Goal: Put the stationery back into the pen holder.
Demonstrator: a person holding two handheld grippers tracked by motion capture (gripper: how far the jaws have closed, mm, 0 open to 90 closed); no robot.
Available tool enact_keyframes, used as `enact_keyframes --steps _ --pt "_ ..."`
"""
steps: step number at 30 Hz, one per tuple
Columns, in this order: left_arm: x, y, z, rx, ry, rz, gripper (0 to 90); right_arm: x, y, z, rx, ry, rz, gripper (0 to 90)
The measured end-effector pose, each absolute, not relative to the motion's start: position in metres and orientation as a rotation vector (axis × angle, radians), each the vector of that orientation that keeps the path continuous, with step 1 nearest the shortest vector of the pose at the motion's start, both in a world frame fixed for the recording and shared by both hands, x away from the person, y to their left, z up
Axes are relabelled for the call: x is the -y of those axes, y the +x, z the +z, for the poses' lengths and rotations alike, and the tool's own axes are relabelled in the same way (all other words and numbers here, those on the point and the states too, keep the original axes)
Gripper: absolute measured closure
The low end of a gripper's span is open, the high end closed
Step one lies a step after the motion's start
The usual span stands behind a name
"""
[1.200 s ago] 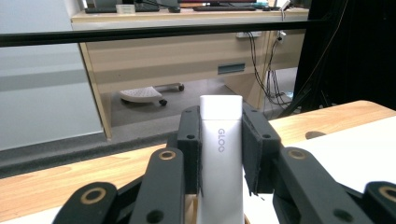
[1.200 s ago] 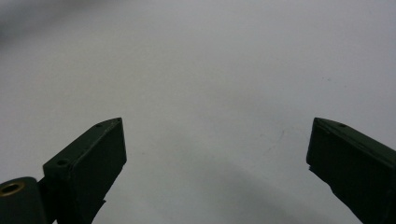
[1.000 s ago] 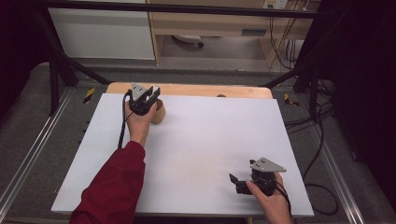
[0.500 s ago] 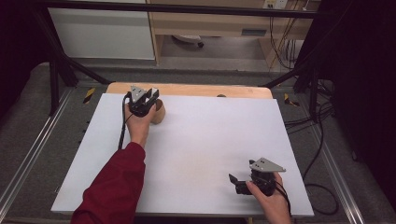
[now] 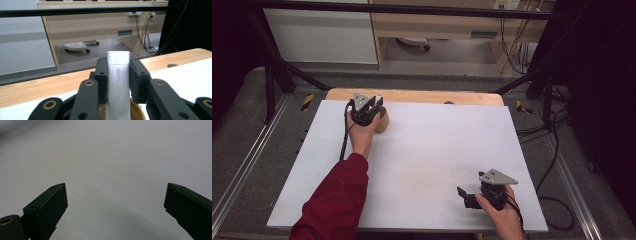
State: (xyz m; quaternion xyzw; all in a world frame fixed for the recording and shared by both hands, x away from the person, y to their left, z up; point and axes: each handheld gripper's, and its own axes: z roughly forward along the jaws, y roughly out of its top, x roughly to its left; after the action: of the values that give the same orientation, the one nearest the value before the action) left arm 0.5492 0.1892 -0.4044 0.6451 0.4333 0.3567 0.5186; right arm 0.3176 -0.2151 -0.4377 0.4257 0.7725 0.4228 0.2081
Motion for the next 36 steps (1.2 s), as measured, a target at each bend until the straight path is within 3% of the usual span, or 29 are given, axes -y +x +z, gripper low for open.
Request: enact_keyframes --steps 7,16,24,32,36 --pt "-0.189 0.544 -0.408 -1.029 1.557 0.879 69.8 0.215 0.318 -0.438 -2.153 1.182 1.178 5.4" --pt "-0.199 0.533 -0.398 -1.052 1.504 0.869 43.3 0.214 0.318 -0.439 -2.152 1.182 1.168 5.2" --pt "-0.196 0.525 -0.390 -1.052 1.522 0.837 32.9 0.214 0.318 -0.439 -2.153 1.183 1.164 4.9" --pt "-0.199 0.506 -0.387 -1.078 1.556 0.778 14.3 0.211 0.318 -0.439 -2.159 1.171 1.156 4.1" --pt "-0.203 0.493 -0.384 -1.111 1.614 0.771 13.6 0.211 0.318 -0.438 -2.158 1.170 1.160 3.9"
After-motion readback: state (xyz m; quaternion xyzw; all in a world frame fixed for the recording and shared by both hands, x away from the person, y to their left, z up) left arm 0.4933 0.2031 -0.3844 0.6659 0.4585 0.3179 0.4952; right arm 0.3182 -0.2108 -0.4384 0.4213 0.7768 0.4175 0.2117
